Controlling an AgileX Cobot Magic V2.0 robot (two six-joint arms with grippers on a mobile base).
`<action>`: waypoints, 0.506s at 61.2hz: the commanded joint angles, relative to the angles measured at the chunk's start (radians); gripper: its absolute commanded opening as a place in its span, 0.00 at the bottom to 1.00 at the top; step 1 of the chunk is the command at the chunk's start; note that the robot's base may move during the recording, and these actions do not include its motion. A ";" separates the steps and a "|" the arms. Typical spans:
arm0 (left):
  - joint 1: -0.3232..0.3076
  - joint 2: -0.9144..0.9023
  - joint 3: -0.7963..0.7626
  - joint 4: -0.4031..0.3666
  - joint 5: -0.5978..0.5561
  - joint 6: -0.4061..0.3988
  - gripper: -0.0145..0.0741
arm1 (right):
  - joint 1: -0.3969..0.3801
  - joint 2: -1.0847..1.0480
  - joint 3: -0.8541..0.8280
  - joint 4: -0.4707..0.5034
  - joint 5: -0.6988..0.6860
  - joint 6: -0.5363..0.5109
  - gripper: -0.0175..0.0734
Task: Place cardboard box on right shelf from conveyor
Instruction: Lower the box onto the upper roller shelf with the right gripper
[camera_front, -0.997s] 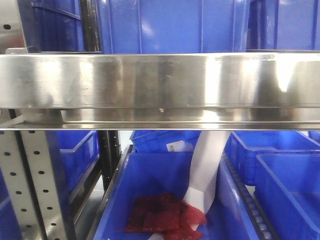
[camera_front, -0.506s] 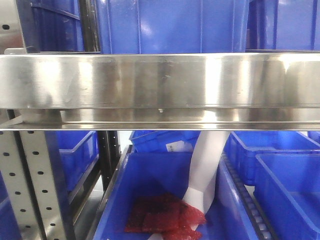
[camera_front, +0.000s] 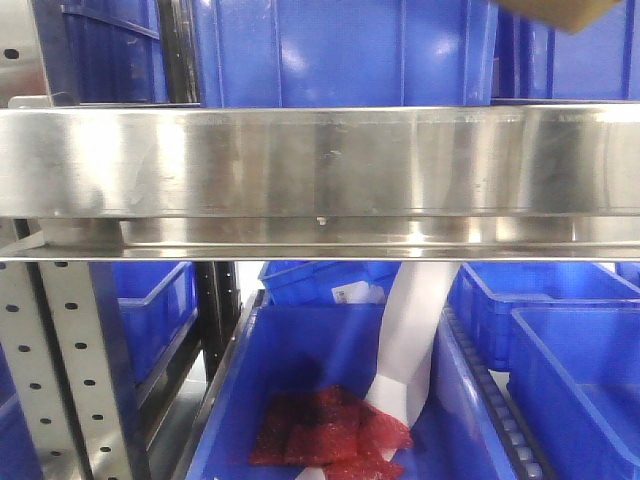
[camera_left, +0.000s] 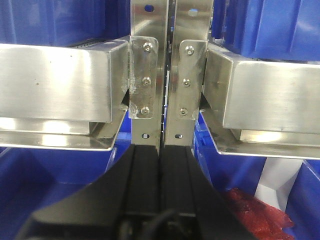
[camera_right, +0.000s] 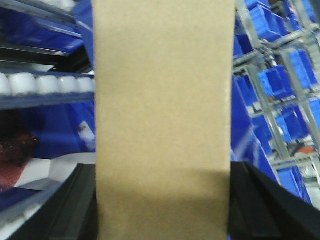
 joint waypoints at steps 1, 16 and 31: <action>-0.001 -0.005 0.006 -0.008 -0.084 0.000 0.03 | 0.029 0.034 -0.067 -0.021 -0.130 -0.010 0.25; -0.001 -0.005 0.006 -0.008 -0.084 0.000 0.03 | 0.064 0.160 -0.133 -0.039 -0.159 0.022 0.25; -0.001 -0.005 0.006 -0.008 -0.084 0.000 0.03 | 0.064 0.224 -0.137 -0.103 -0.201 0.022 0.25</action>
